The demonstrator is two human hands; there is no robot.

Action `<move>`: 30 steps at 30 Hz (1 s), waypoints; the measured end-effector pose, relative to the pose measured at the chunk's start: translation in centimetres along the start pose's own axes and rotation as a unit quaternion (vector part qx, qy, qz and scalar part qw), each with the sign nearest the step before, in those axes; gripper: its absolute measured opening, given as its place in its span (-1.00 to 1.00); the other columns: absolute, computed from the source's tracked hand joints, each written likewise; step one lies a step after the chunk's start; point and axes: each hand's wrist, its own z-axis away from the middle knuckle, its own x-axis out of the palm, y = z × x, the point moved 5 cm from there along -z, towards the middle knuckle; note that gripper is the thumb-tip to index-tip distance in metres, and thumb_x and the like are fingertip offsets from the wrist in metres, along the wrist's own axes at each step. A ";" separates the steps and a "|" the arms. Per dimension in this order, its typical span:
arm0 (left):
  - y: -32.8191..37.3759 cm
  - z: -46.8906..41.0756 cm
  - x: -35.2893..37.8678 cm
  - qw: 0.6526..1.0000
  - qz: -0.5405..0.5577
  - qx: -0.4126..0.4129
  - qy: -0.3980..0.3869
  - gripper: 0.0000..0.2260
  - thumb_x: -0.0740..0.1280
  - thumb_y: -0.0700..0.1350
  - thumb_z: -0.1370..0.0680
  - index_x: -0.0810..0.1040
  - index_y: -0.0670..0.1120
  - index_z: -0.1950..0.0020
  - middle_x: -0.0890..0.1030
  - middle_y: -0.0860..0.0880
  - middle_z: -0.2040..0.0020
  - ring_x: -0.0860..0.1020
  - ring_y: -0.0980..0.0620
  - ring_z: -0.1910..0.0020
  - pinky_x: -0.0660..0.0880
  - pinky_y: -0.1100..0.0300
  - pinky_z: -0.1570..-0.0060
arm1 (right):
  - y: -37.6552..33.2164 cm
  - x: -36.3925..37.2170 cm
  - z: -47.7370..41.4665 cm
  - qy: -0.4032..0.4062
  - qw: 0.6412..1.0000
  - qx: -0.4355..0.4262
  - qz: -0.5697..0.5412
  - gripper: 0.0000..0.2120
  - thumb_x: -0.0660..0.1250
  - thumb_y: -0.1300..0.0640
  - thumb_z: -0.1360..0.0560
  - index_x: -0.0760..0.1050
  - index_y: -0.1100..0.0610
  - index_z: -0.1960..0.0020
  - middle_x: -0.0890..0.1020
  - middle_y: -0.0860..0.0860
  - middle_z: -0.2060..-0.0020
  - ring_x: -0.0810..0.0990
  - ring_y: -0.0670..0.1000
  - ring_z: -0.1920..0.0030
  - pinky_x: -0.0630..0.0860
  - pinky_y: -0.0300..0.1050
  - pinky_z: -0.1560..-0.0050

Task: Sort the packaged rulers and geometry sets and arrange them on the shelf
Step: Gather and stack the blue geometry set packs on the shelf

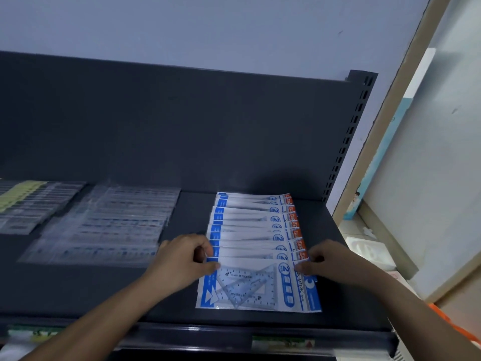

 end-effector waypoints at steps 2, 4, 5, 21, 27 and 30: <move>-0.1 0.0 0.0 1.000 0.003 -0.005 -0.006 -0.81 0.49 0.05 -0.37 0.48 0.10 0.29 0.54 0.15 0.30 0.48 0.23 0.27 0.35 0.20 0.12 | 0.1 0.1 0.1 -0.001 1.000 0.017 -0.023 -0.75 0.37 -0.06 -0.47 0.53 0.08 0.28 0.62 -0.19 0.30 0.58 -0.31 0.39 0.40 -0.44 0.39; -0.1 -0.1 0.0 1.000 0.004 -0.002 -0.007 -0.80 0.50 0.04 -0.37 0.46 0.11 0.28 0.53 0.15 0.28 0.46 0.23 0.27 0.33 0.22 0.15 | 0.2 0.2 0.1 0.008 0.999 0.025 -0.047 -0.74 0.36 -0.05 -0.47 0.53 0.07 0.31 0.60 -0.20 0.36 0.54 -0.32 0.47 0.33 -0.49 0.45; -0.2 -0.1 0.0 1.000 0.007 -0.001 -0.006 -0.79 0.50 0.03 -0.36 0.45 0.12 0.25 0.52 0.15 0.27 0.46 0.23 0.27 0.33 0.23 0.16 | 0.3 0.2 0.1 0.015 0.998 0.026 -0.057 -0.74 0.36 -0.05 -0.47 0.54 0.07 0.33 0.60 -0.20 0.39 0.53 -0.32 0.48 0.32 -0.49 0.47; -0.7 0.1 0.2 0.999 0.023 -0.021 -0.020 -0.81 0.47 0.03 -0.39 0.46 0.12 0.20 0.53 0.13 0.22 0.47 0.18 0.19 0.40 0.17 0.05 | 0.8 -0.1 -0.5 0.067 0.992 0.048 -0.095 -0.75 0.19 -0.02 -0.58 0.44 0.09 0.18 0.58 -0.10 0.26 0.53 -0.19 0.30 0.34 -0.37 0.34; -0.7 0.0 0.3 0.998 0.029 -0.039 -0.031 -0.82 0.47 0.01 -0.39 0.48 0.07 0.25 0.55 0.14 0.29 0.47 0.22 0.29 0.33 0.22 0.19 | 0.9 0.0 -0.7 0.077 0.990 0.063 -0.100 -0.74 0.19 -0.02 -0.58 0.46 0.10 0.19 0.58 -0.11 0.27 0.56 -0.19 0.29 0.36 -0.35 0.34; -1.1 -0.1 0.3 0.997 0.043 -0.057 -0.032 -0.85 0.48 0.02 -0.39 0.53 0.04 0.26 0.62 0.13 0.27 0.54 0.17 0.24 0.38 0.24 0.19 | 1.0 0.1 -0.7 0.094 0.989 0.062 -0.097 -0.70 0.20 -0.02 -0.58 0.50 0.18 0.16 0.61 -0.09 0.28 0.58 -0.18 0.30 0.39 -0.34 0.33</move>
